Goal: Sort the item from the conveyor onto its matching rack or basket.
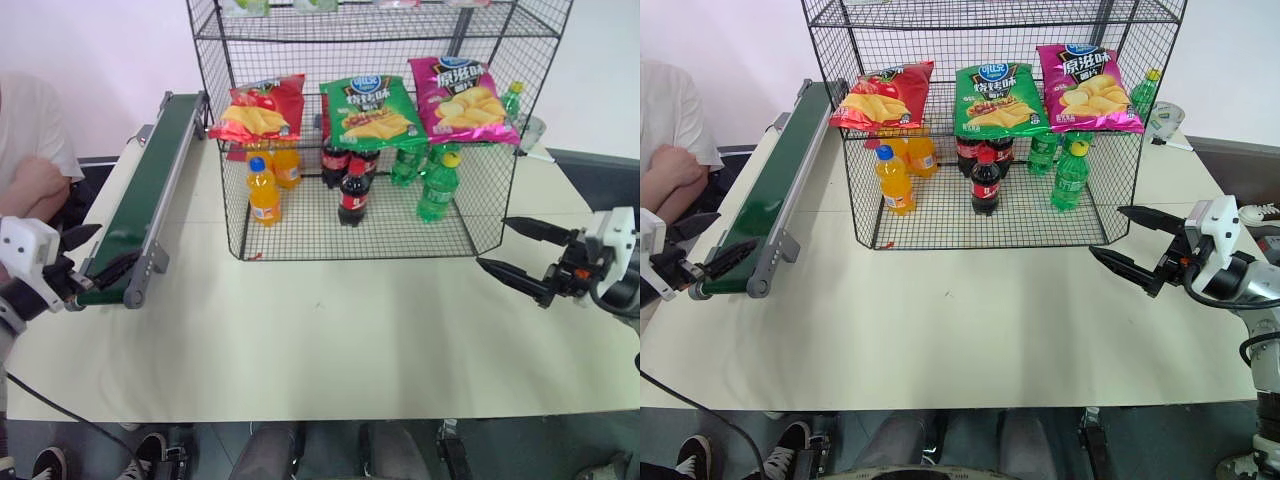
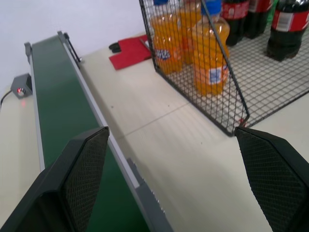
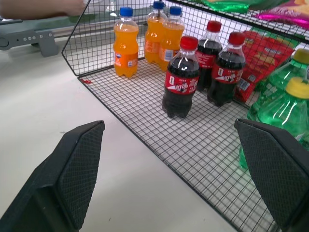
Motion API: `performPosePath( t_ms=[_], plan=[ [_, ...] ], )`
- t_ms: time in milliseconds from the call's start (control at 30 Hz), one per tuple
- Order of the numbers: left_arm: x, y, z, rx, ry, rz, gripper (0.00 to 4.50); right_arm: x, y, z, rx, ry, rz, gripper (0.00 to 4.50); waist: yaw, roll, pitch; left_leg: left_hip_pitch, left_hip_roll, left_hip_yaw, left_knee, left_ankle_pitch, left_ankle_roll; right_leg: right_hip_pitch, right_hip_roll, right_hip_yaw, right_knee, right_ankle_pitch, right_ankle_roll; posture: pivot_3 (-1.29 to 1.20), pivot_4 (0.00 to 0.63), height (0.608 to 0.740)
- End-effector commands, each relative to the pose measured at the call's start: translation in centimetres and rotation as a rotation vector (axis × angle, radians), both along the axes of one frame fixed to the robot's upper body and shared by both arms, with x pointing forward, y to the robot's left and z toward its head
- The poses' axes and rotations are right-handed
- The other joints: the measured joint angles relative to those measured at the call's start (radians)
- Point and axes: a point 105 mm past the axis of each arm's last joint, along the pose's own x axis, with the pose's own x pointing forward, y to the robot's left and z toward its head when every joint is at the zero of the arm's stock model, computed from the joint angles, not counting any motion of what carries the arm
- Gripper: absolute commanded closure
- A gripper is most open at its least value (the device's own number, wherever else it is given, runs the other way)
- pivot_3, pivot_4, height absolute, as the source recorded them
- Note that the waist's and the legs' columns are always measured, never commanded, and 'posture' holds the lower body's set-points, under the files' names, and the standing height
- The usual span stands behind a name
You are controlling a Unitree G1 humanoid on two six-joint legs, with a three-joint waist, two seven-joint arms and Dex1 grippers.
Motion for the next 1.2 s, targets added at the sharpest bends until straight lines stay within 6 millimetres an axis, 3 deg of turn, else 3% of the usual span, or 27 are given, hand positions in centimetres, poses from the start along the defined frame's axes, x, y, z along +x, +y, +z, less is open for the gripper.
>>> performPosePath(
  t_ms=[33,267,367,1200],
  plan=[
    [-0.2,0.4,0.8,0.072,-0.019,-0.017,0.15,-0.3,-0.2,1.4,-0.034,-0.061,-0.005,0.00,0.000,0.000,0.000,0.000,0.000,0.000,0.000,0.000,0.000,0.000,0.000,0.000,0.000,0.000,0.000,0.00,0.150,0.740],
    [0.1,0.9,1.2,0.076,-0.039,0.008,0.15,-0.2,-0.3,1.5,-0.034,-0.064,-0.014,0.00,0.000,0.000,0.000,0.000,0.000,0.000,0.000,0.000,0.000,0.000,0.000,0.000,0.000,0.000,0.000,0.00,0.150,0.740],
    [0.1,1.4,0.4,0.092,-0.015,0.024,0.15,-0.1,-0.2,1.6,-0.040,-0.067,-0.017,0.00,0.001,0.000,0.000,0.000,0.000,0.000,0.000,0.000,0.000,0.000,0.000,0.000,-0.001,0.000,0.000,0.00,0.150,0.740],
    [0.3,1.0,0.0,0.095,-0.026,-0.032,0.15,0.3,-0.2,1.1,-0.028,-0.071,-0.021,0.00,0.000,0.000,0.000,0.000,0.000,0.000,-0.002,0.000,0.000,0.000,0.000,0.000,-0.002,0.000,0.000,0.00,0.150,0.740]
  ],
)
